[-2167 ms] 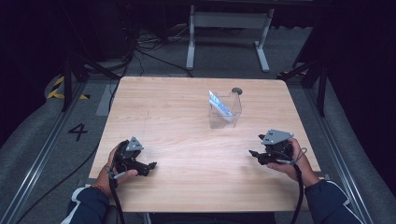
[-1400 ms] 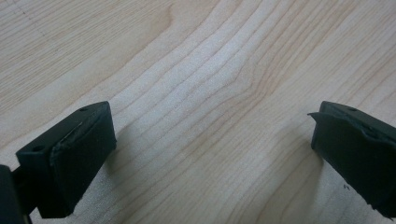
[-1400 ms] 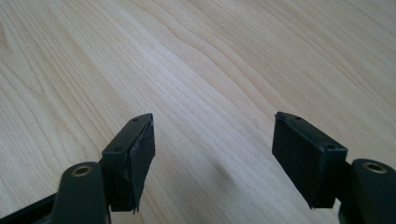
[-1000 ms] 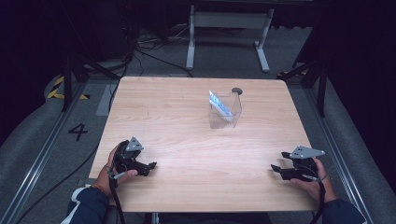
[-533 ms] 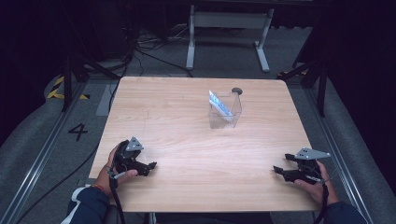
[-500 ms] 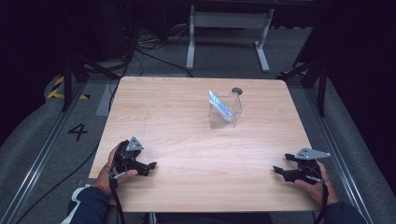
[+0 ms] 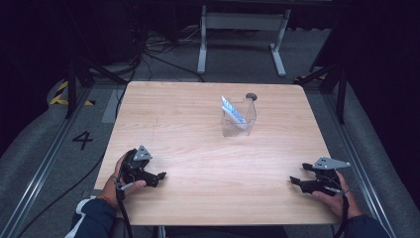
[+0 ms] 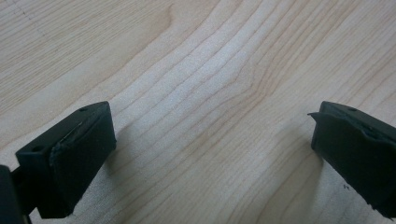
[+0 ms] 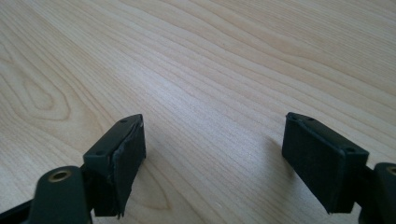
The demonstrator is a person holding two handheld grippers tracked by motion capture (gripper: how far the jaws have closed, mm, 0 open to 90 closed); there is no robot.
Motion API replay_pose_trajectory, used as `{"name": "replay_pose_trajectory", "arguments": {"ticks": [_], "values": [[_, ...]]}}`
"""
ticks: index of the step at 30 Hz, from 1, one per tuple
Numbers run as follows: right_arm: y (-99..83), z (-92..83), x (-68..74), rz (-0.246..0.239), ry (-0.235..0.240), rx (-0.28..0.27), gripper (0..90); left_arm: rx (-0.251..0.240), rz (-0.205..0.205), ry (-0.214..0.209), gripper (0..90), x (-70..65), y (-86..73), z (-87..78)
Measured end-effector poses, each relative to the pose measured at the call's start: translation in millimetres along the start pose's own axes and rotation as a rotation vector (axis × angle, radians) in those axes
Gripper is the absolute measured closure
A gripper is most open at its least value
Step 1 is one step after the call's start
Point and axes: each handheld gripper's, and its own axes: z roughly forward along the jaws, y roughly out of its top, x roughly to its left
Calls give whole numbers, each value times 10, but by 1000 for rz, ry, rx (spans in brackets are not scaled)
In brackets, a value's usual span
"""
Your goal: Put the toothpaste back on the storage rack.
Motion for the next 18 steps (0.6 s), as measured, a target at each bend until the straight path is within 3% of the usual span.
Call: {"name": "replay_pose_trajectory", "arguments": {"ticks": [18], "values": [[1,1,-3,-3,5,1,213,1,2,0,2,2,2,0]]}}
